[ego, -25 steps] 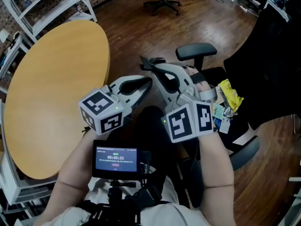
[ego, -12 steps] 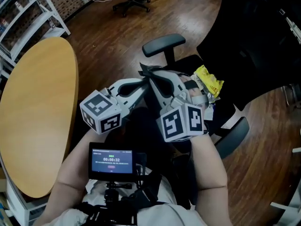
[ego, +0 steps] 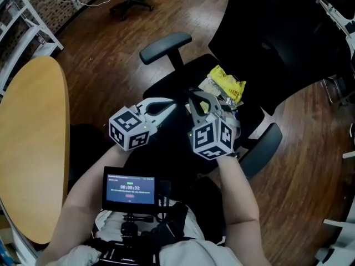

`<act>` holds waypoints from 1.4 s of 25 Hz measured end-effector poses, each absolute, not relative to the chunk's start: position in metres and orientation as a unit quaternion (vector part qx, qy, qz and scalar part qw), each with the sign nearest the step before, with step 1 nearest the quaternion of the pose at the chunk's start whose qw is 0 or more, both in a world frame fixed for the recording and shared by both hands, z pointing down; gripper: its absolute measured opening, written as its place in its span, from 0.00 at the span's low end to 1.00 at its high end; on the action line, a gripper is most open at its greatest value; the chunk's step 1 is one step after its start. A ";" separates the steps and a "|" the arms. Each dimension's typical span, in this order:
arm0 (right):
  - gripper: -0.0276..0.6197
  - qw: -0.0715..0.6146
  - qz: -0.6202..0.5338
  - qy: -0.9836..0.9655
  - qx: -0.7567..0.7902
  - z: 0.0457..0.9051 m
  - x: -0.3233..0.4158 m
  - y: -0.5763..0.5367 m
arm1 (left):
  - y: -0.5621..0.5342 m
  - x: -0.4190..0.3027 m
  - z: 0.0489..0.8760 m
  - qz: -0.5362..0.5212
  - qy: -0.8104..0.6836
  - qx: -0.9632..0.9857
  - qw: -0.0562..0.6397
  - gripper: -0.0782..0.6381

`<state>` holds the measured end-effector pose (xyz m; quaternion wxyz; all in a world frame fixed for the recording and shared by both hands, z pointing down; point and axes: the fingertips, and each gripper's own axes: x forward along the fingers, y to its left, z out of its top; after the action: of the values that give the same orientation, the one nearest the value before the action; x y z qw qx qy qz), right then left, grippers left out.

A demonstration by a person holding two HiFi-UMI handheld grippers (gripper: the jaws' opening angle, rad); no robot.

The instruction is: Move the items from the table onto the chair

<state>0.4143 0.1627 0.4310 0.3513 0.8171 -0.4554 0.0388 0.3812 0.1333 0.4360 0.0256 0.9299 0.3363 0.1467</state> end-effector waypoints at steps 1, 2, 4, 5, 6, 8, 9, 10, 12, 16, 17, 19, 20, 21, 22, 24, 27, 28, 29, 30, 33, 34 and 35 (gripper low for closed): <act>0.08 0.349 0.058 -0.447 0.822 0.443 0.419 0.171 | 0.137 0.384 0.445 0.153 0.340 0.928 0.023 0.12; 0.08 0.347 0.075 -0.441 0.824 0.455 0.423 0.178 | 0.141 0.387 0.454 0.158 0.343 0.926 0.023 0.12; 0.08 0.344 0.105 -0.435 0.825 0.475 0.429 0.189 | 0.148 0.391 0.471 0.169 0.345 0.923 0.029 0.12; 0.08 0.344 0.117 -0.433 0.825 0.484 0.432 0.193 | 0.151 0.393 0.479 0.174 0.345 0.922 0.033 0.12; 0.08 0.344 0.129 -0.431 0.824 0.493 0.434 0.196 | 0.155 0.393 0.487 0.180 0.346 0.920 0.037 0.12; 0.08 0.345 0.150 -0.427 0.822 0.507 0.440 0.200 | 0.162 0.395 0.499 0.188 0.350 0.917 0.043 0.12; 0.08 0.344 0.159 -0.426 0.822 0.514 0.442 0.202 | 0.166 0.397 0.503 0.191 0.352 0.915 0.044 0.12; 0.08 0.343 0.167 -0.425 0.820 0.521 0.445 0.203 | 0.169 0.399 0.507 0.194 0.355 0.913 0.045 0.12; 0.08 0.337 0.187 -0.428 0.818 0.538 0.448 0.206 | 0.175 0.403 0.515 0.202 0.357 0.911 0.046 0.12; 0.09 0.322 0.234 -0.425 0.813 0.579 0.452 0.213 | 0.181 0.404 0.532 0.219 0.358 0.906 0.050 0.12; 0.09 0.322 0.248 -0.423 0.810 0.589 0.453 0.215 | 0.182 0.404 0.534 0.221 0.359 0.905 0.050 0.12; 0.25 0.327 0.277 -0.420 0.800 0.607 0.453 0.218 | 0.184 0.404 0.537 0.225 0.360 0.904 0.050 0.12; 0.27 0.330 0.288 -0.420 0.795 0.614 0.452 0.219 | 0.184 0.404 0.538 0.227 0.361 0.903 0.050 0.12; 0.28 0.333 0.294 -0.420 0.792 0.619 0.451 0.220 | 0.184 0.403 0.538 0.227 0.361 0.903 0.050 0.12; 0.28 0.333 0.297 -0.421 0.790 0.621 0.449 0.221 | 0.184 0.403 0.538 0.227 0.360 0.903 0.051 0.12; 0.28 0.326 0.295 -0.427 0.790 0.618 0.447 0.220 | 0.179 0.404 0.534 0.223 0.357 0.906 0.053 0.12; 0.28 0.306 0.271 -0.434 0.803 0.597 0.449 0.213 | 0.167 0.403 0.522 0.212 0.346 0.912 0.061 0.12; 0.28 0.293 0.258 -0.439 0.810 0.586 0.449 0.208 | 0.163 0.402 0.515 0.206 0.342 0.915 0.062 0.12; 0.27 0.274 0.242 -0.446 0.817 0.572 0.449 0.202 | 0.158 0.399 0.507 0.197 0.338 0.918 0.062 0.12; 0.26 0.249 0.224 -0.455 0.825 0.555 0.448 0.194 | 0.152 0.396 0.498 0.188 0.332 0.922 0.061 0.12; 0.04 0.155 0.168 -0.498 0.836 0.497 0.440 0.159 | 0.129 0.383 0.465 0.154 0.300 0.940 0.056 0.12; 0.04 0.129 0.153 -0.519 0.831 0.478 0.435 0.142 | 0.120 0.378 0.452 0.143 0.291 0.945 0.052 0.12; 0.04 0.106 0.138 -0.540 0.823 0.457 0.428 0.124 | 0.111 0.372 0.437 0.130 0.284 0.949 0.049 0.12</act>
<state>0.4280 0.1245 0.4571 0.1056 0.8233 -0.5404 0.1380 0.3715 0.1105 0.4372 0.0493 0.9486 0.2843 0.1302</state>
